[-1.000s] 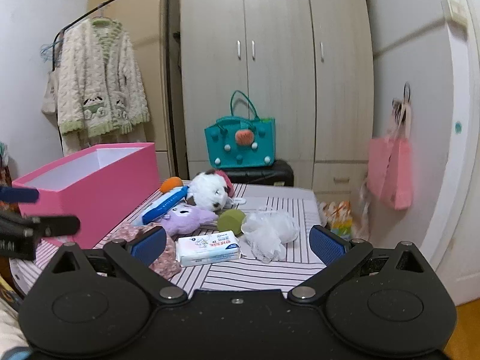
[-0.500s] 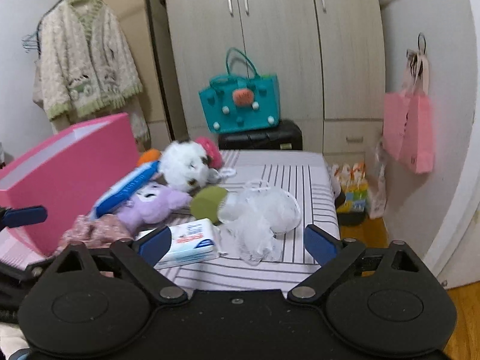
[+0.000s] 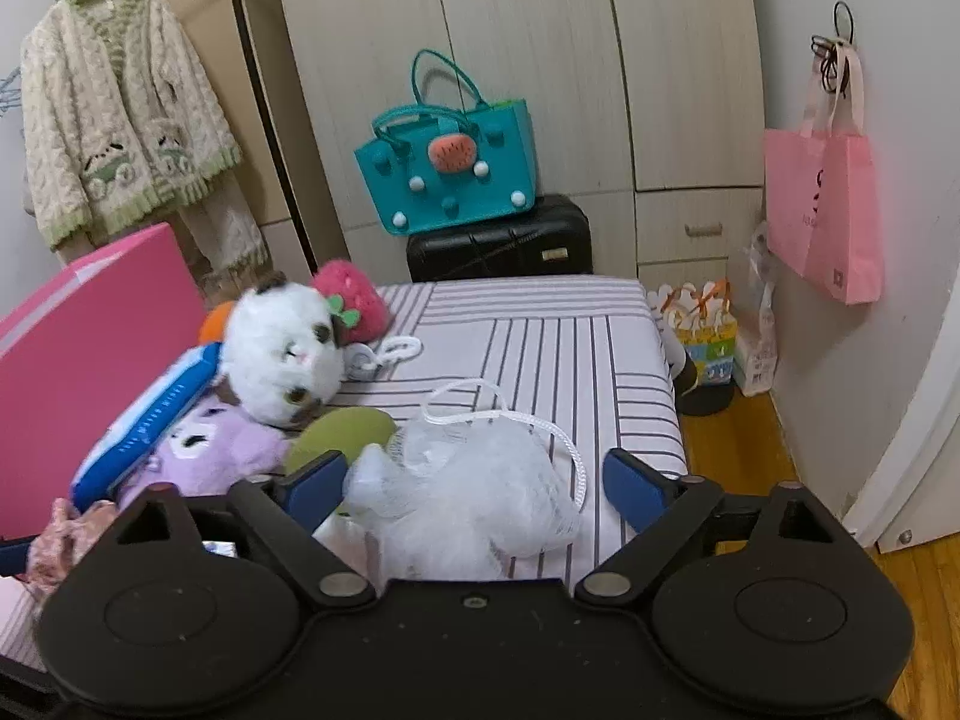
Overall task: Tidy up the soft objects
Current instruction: 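Grasp the pink floral cloth with the left tool while the right tool grasps the white mesh puff, then carry the floral cloth and mesh puff into the pink box and release both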
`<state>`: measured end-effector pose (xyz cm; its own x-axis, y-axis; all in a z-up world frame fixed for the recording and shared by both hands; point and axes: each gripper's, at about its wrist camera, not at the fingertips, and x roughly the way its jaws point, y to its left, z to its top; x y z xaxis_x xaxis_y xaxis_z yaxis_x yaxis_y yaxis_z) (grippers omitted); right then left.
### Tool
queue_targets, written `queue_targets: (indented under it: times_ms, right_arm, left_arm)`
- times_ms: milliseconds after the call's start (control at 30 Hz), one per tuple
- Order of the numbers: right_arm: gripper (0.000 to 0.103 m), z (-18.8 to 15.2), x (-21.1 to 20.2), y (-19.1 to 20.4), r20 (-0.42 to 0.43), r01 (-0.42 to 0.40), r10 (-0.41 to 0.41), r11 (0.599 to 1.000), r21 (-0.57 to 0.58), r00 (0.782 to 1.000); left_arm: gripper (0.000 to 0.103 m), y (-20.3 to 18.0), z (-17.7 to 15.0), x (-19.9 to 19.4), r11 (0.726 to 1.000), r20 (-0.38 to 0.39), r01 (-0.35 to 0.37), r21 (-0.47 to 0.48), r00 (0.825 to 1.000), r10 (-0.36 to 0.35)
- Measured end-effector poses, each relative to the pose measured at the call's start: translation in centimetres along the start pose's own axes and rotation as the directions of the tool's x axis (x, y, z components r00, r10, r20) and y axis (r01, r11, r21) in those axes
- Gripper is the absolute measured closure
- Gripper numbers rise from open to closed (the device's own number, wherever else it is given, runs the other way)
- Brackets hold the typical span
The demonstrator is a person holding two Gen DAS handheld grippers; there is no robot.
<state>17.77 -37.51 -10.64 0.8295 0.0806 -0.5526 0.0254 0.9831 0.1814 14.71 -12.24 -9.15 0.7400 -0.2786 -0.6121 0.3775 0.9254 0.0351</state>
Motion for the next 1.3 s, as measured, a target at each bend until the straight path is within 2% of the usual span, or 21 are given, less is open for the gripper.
queue_targets:
  times_ms: [100,167,200,233,333,533,700,833,933,1033,1200,1300]
  right_arm:
    - [0.028,-0.3,0.7,-0.2,-0.027,-0.001,0.001,1.0,0.013,1.0]
    - [0.034,-0.5,0.7,-0.2,-0.02,0.001,0.0,1.0,0.01,1.0]
    - [0.039,-0.6,0.5,-0.1,-0.008,0.001,-0.001,1.0,0.002,1.0]
    - [0.044,-0.7,0.2,0.1,0.005,-0.001,0.001,1.0,-0.009,1.0]
    - [0.053,-1.0,-0.4,0.7,0.031,0.011,-0.009,0.999,-0.051,0.999]
    - [0.058,-1.4,-1.8,1.6,0.067,0.017,-0.01,0.995,-0.095,0.998]
    - [0.061,-1.2,-3.6,2.4,0.101,0.013,0.0,0.993,-0.121,0.995]
    - [0.061,-0.9,-5.2,3.1,0.096,-0.022,0.034,0.991,-0.131,0.995]
    - [0.061,-1.0,-6.0,3.6,0.051,-0.075,0.081,0.991,-0.108,0.995]
    - [0.061,-1.2,-6.8,4.1,0.007,-0.158,0.158,0.985,-0.064,0.987]
    - [0.061,-2.0,-8.0,5.7,-0.048,-0.216,0.213,0.973,-0.083,0.976]
    - [0.061,-2.4,-8.5,6.4,-0.094,-0.247,0.239,0.965,-0.09,0.966]
  left_arm:
    - [0.005,0.0,-0.4,0.5,0.999,-0.002,0.013,-0.029,1.0,-0.013]
    - [0.011,0.1,-0.5,0.6,0.999,0.012,0.011,-0.03,1.0,-0.011]
    - [0.018,0.1,-0.5,0.5,0.999,0.021,0.014,-0.029,1.0,-0.013]
    - [0.028,0.2,-0.6,0.5,0.999,0.029,0.015,-0.032,0.999,-0.014]
    - [0.05,0.2,-0.6,0.2,0.999,0.057,0.014,-0.03,0.998,-0.012]
    - [0.075,0.2,-0.4,0.0,0.998,0.06,0.04,-0.045,0.998,-0.038]
    - [0.082,1.0,-0.2,0.0,0.994,0.051,0.066,-0.082,0.997,-0.062]
    - [0.083,1.1,0.1,-0.7,0.993,0.049,0.09,-0.082,0.995,-0.086]
    - [0.083,1.2,0.1,-1.5,0.988,0.04,0.128,-0.083,0.991,-0.125]
    - [0.083,0.9,-0.1,-2.7,0.99,0.051,0.129,-0.058,0.991,-0.126]
    - [0.083,1.1,-0.1,-4.3,0.983,0.031,0.18,-0.032,0.983,-0.179]
    - [0.083,1.4,-0.2,-5.4,0.983,0.019,0.183,0.006,0.983,-0.183]
